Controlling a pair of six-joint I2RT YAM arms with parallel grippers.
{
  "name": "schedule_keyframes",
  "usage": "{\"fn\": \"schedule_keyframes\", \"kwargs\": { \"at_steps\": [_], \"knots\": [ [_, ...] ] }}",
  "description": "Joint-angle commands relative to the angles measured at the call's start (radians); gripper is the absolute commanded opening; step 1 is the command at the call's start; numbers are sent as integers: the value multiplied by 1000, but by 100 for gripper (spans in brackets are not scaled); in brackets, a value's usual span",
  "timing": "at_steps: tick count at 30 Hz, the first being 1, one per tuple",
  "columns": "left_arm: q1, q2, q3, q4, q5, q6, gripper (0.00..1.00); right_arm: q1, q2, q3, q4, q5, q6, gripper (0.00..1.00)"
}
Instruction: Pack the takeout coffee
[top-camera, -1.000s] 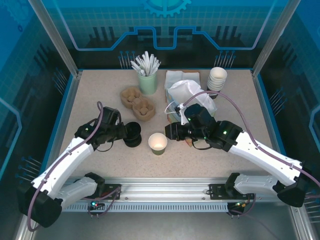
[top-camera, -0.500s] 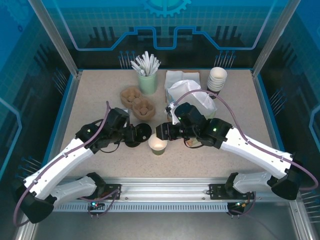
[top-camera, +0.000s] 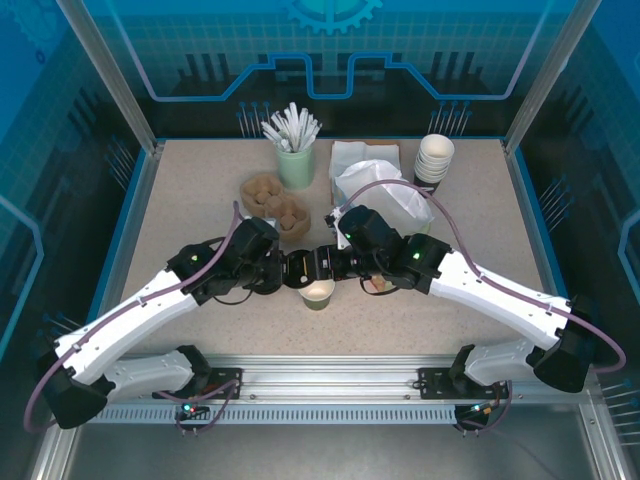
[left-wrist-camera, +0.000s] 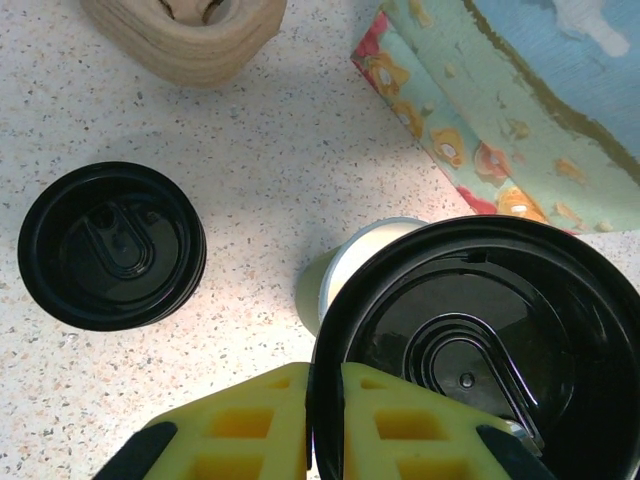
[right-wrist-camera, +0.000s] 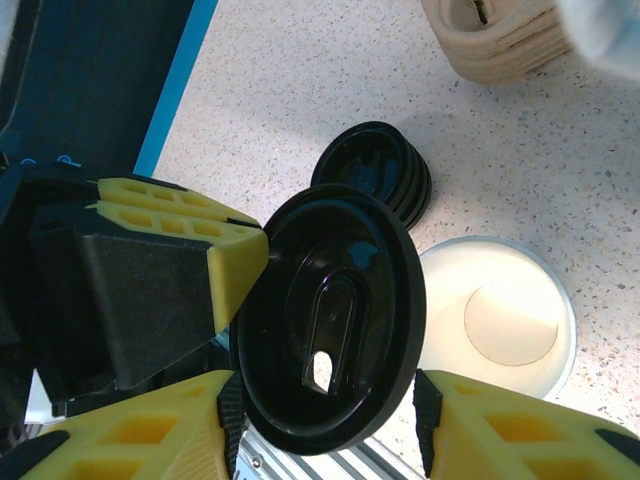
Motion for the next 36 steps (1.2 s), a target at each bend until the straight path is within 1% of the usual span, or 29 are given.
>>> {"fn": "schedule_keyframes", "kwargs": {
  "at_steps": [1, 15, 24, 28, 36],
  "knots": [
    [-19, 12, 40, 11, -29, -22, 15, 13, 1, 6, -17, 24, 20, 52],
    [-56, 36, 77, 16, -46, -27, 15, 16, -5, -32, -19, 88, 24, 52],
    [-57, 71, 79, 15, -61, -25, 15, 16, -37, -27, -28, 112, 12, 52],
    [-57, 70, 82, 24, -52, -31, 15, 14, -47, -32, -49, 149, 4, 53],
    [-58, 60, 96, 22, -51, -34, 15, 5, -34, -59, -35, 138, 15, 53]
  ]
}}
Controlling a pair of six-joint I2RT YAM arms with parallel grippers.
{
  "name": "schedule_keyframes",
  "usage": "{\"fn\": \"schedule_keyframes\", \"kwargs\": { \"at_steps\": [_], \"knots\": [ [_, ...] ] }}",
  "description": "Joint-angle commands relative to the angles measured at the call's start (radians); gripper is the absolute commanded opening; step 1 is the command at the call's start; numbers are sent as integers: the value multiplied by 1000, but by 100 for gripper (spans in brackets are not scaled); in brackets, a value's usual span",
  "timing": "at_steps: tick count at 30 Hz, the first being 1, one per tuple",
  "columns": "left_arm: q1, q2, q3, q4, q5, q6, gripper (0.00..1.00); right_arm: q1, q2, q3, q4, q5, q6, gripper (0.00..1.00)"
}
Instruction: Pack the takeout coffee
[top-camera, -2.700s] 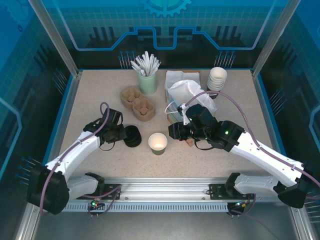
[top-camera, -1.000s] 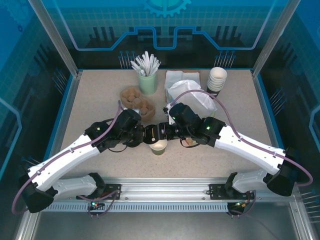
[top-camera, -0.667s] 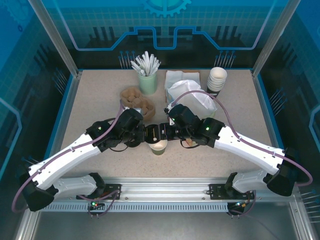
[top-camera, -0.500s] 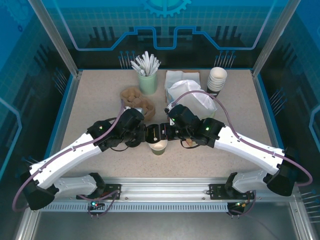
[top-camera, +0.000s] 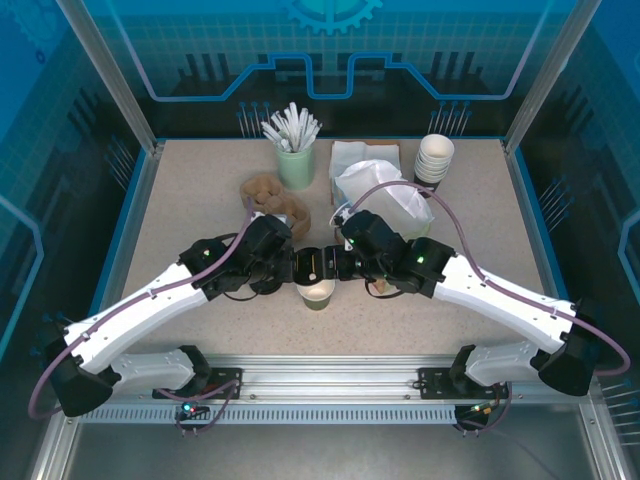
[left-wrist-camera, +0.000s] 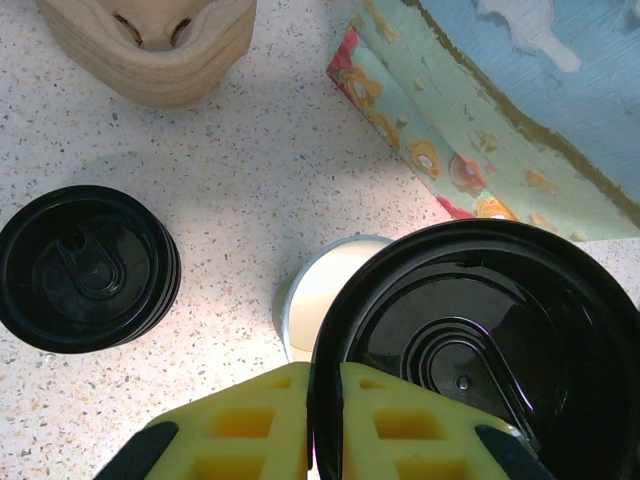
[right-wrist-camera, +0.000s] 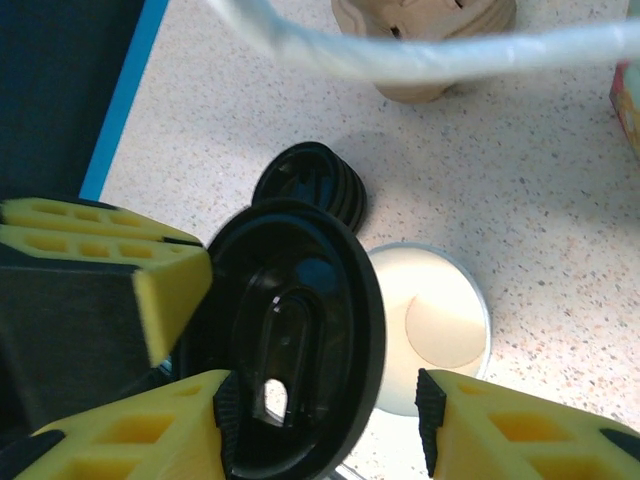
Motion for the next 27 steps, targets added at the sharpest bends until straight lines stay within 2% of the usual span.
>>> {"fn": "schedule_keyframes", "kwargs": {
  "at_steps": [1, 4, 12, 18, 21, 22, 26, 27],
  "knots": [
    [-9, -11, 32, 15, -11, -21, 15, 1, 2, -19, -5, 14, 1, 53],
    [-11, -19, 33, 17, -12, -22, 14, 2, 14, -22, 6, -1, 4, 52],
    [-18, -34, 28, 22, -14, -26, 14, -11, 25, -33, 51, -45, 13, 39],
    [-21, -45, 25, 27, -12, -24, 14, -15, 29, -33, 62, -58, 17, 25],
    [-21, -59, 16, 41, -4, -16, 15, -17, 29, -30, 61, -64, 18, 14],
    [-21, -64, 12, 49, -1, -9, 18, -19, 27, -27, 56, -63, 19, 10],
    [-21, -103, -3, 86, 25, 67, 39, -27, 20, -10, 17, -65, 16, 5],
    [-21, -118, -11, 100, 27, 92, 41, -30, 16, -7, 9, -64, 14, 4]
  ]
}}
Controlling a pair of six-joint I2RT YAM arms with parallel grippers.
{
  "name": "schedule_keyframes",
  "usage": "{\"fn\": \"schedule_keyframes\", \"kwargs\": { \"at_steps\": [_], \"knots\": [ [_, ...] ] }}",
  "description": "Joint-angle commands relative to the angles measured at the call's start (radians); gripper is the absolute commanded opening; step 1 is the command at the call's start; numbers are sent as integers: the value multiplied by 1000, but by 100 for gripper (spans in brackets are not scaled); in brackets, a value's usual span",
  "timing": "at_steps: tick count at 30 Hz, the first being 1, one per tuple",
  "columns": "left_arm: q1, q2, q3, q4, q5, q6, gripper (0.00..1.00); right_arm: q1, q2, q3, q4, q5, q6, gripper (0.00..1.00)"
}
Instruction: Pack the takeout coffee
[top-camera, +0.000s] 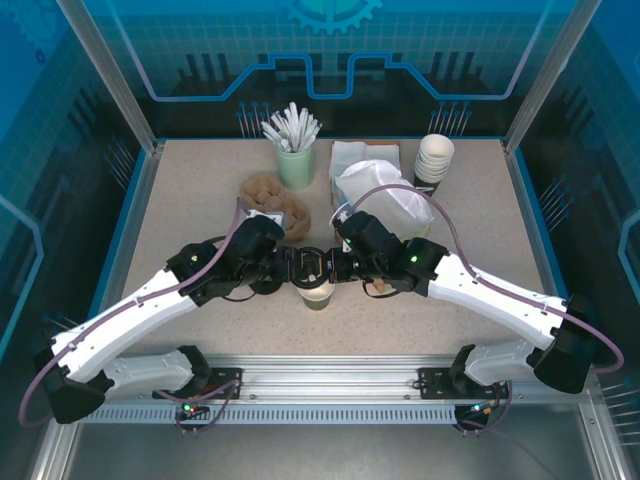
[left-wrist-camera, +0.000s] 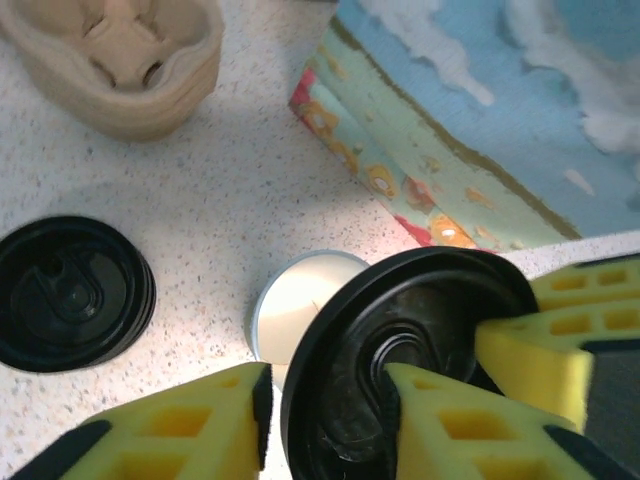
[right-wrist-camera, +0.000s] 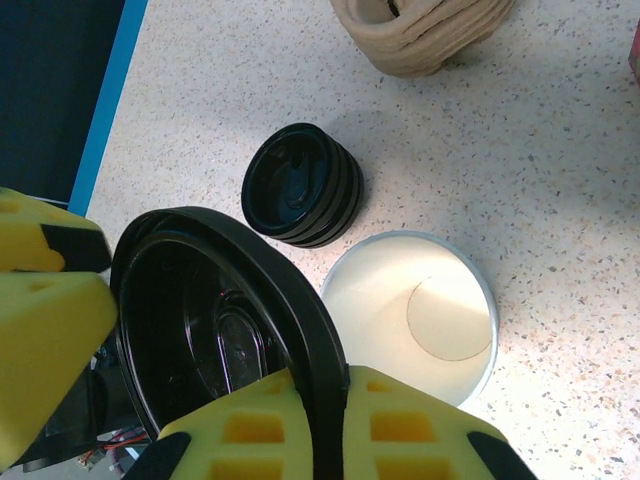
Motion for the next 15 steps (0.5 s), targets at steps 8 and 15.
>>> {"fn": "schedule_keyframes", "kwargs": {
  "at_steps": [8, 15],
  "knots": [
    [-14, -191, -101, 183, 35, 397, 53, -52, -19, 77, -156, -82, -18, 2],
    [-135, -278, -255, 402, 71, 762, 52, -104, -34, 139, -323, -175, -45, 1]
  ]
}}
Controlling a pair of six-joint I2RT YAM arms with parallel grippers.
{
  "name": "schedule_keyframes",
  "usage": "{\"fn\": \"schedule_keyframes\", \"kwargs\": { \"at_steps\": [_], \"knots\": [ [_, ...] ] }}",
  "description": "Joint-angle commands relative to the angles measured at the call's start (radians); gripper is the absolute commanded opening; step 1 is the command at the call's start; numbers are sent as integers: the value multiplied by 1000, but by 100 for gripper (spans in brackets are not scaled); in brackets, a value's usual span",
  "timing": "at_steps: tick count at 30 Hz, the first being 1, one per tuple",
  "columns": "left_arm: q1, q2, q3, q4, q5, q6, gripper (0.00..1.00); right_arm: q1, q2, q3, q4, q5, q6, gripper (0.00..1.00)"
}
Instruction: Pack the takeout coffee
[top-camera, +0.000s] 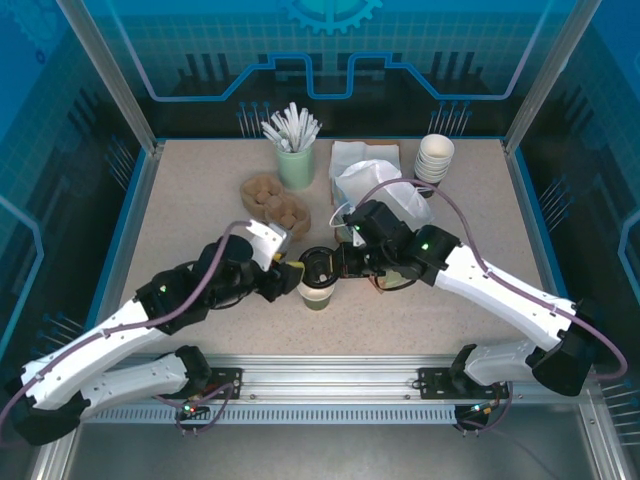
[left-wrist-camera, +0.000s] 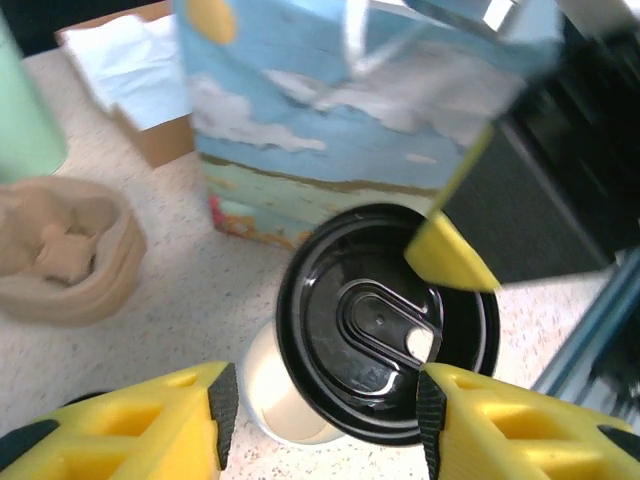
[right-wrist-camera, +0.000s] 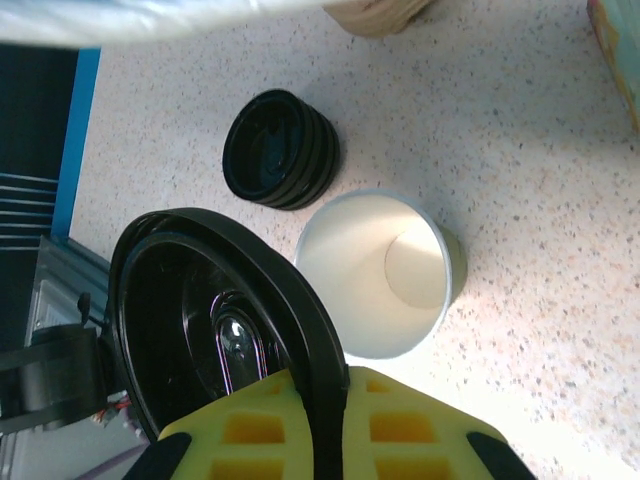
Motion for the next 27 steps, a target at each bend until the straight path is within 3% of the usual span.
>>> {"fn": "schedule_keyframes", "kwargs": {
  "at_steps": [1, 6, 14, 27],
  "knots": [
    [-77, -59, -95, 194, 37, 290, 51, -36, -30, 48, -143, -83, -34, 1],
    [-135, -99, -166, 308, 87, 472, 51, -76, -54, 56, -216, -119, -54, 0],
    [-199, -63, -236, 404, 45, 754, 53, -135, -94, 58, -284, -210, -75, 0],
    [-212, 31, -211, 404, -28, 950, 52, -168, -130, 10, -281, -284, -86, 0]
  ]
}}
